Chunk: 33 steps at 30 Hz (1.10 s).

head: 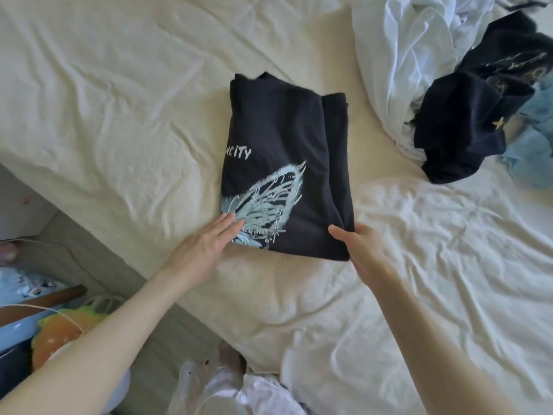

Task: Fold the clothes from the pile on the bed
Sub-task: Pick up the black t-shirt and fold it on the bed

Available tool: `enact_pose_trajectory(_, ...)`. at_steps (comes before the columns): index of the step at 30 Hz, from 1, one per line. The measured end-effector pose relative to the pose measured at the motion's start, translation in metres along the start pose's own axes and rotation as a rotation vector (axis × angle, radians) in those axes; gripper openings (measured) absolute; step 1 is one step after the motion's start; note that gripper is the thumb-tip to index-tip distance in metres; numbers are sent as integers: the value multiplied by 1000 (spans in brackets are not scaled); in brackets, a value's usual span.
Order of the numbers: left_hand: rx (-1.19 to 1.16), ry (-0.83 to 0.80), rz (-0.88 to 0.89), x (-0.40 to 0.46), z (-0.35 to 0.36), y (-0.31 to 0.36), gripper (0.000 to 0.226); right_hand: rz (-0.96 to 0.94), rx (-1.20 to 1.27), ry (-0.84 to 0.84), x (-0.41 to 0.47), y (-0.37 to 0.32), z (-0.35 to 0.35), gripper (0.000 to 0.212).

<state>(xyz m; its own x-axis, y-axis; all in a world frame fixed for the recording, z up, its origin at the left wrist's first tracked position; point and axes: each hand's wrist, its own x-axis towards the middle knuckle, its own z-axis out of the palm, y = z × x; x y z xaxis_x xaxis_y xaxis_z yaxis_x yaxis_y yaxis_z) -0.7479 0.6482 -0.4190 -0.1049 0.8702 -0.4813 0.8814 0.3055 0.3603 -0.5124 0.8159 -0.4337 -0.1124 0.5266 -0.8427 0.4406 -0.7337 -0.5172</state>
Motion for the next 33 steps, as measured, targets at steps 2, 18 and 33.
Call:
enact_pose_trajectory(2, -103, -76, -47, -26, 10, 14, 66, 77, -57, -3, -24, 25, -8, 25)
enact_pose_trajectory(18, -457, 307, -282, 83, -46, -2, 50, -239, -250, 104, 40, -73, 22, 33)
enact_pose_trajectory(33, 250, 52, -144, 105, 6, 4, 61, -322, 35, 257, 59, -83, 22, 4)
